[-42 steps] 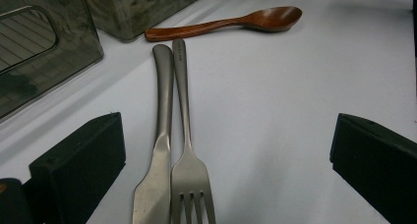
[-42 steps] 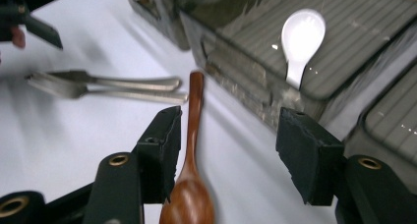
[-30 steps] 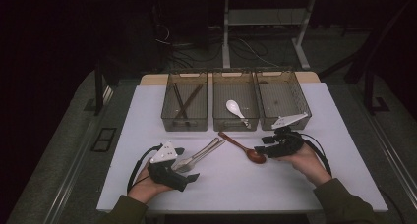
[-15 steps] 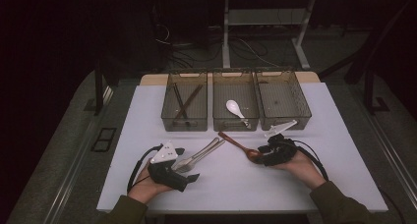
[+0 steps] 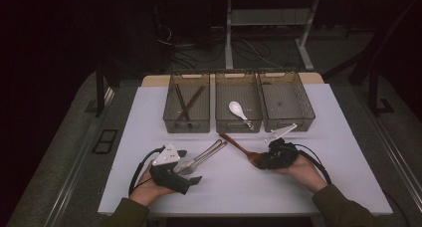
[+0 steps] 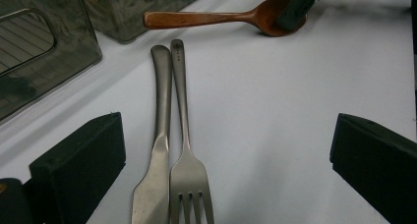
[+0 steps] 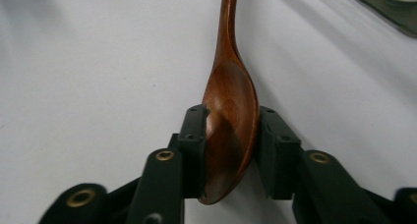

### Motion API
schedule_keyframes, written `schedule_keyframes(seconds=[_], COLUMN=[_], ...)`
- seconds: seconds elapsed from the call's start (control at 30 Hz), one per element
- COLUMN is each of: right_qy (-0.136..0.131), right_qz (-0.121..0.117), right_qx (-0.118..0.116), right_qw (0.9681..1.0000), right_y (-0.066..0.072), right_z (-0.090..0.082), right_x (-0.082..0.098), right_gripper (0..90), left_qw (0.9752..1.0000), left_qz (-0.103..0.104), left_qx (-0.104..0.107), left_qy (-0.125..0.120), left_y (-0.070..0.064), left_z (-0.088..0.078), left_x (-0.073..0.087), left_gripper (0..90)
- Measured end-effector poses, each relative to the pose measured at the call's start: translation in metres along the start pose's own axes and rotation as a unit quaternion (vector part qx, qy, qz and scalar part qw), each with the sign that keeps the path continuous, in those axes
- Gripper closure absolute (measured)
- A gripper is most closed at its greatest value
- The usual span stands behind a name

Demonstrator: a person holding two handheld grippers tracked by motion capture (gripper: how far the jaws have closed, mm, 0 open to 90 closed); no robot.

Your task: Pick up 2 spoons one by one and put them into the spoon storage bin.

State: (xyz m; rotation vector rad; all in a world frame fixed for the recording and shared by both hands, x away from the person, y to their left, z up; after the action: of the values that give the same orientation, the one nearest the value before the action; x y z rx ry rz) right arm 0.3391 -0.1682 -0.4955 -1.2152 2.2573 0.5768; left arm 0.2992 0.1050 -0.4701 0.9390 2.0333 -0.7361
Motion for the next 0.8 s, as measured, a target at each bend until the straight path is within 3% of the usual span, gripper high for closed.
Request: schedule_keyframes(seconds=[0.27, 0.63, 0.8], right_qy=[0.001, -0.005, -0.03], right_qz=[0.002, 0.01, 0.02], right_qx=[-0.022, -0.029, -0.022], right_qw=[0.9998, 0.9995, 0.9991], right_y=[0.004, 0.001, -0.003], right_z=[0.001, -0.001, -0.01], right_x=[0.0, 0.001, -0.004], right_gripper=[79.6, 80.8, 80.8], left_qw=[1.0, 1.0, 1.0], left_qz=[0.0, 0.001, 0.001], left_qx=[0.0, 0.0, -0.001], left_qy=[0.0, 0.0, 0.0], left_y=[0.0, 0.0, 0.001], left_z=[0.0, -0.001, 0.0], left_x=[0.0, 0.0, 0.0], left_gripper=[0.0, 0.0, 0.0])
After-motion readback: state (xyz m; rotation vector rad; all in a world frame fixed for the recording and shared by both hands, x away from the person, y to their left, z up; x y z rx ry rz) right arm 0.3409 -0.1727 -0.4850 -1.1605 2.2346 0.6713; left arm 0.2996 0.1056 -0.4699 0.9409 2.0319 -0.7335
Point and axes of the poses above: each handheld gripper's, and its own axes: z roughly forward along the jaws, x roughly out of its underside, y roughly to its left, the point moved 7 cm from there along z, roughly forward along the jaws, and after that the axes turned 7 degrees about -z, right-handed, at the moved point
